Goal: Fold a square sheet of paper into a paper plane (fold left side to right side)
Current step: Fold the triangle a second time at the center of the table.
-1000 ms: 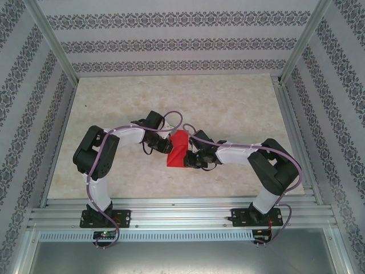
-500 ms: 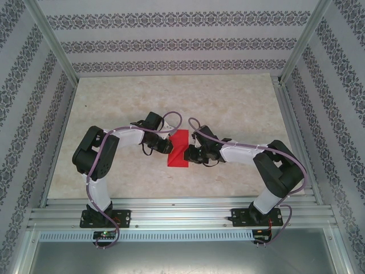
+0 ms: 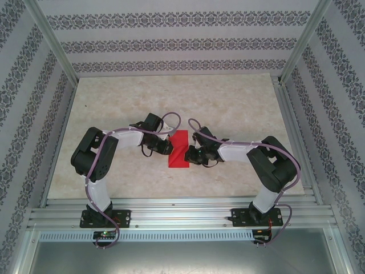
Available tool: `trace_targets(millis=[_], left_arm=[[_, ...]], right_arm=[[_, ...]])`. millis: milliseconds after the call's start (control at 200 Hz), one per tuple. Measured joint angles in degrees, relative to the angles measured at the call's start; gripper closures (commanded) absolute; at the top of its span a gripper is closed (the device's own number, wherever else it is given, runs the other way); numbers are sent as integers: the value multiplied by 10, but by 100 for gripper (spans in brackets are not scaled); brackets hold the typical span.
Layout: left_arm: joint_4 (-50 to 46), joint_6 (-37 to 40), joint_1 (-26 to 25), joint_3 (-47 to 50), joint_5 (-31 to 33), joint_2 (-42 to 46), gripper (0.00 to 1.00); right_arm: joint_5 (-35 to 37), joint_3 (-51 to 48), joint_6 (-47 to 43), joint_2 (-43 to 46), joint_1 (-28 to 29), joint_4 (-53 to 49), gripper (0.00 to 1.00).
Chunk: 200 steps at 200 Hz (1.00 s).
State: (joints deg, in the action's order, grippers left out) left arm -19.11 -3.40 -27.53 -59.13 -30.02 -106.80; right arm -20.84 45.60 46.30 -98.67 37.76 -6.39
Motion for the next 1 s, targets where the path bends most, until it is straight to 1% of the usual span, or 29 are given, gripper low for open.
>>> trace_targets(millis=[345,610,999], left_arm=[[-1,-8,-7,4,-2,7,87],[-3,-12,-10,5,-2,35,87],[-6,-12,-10,8,10,31,88]], right_arm=[[0,0,1,-2,0,0,88],[0,1,1,-2,0,0,88],[0,3,1,-2,0,-6,88]])
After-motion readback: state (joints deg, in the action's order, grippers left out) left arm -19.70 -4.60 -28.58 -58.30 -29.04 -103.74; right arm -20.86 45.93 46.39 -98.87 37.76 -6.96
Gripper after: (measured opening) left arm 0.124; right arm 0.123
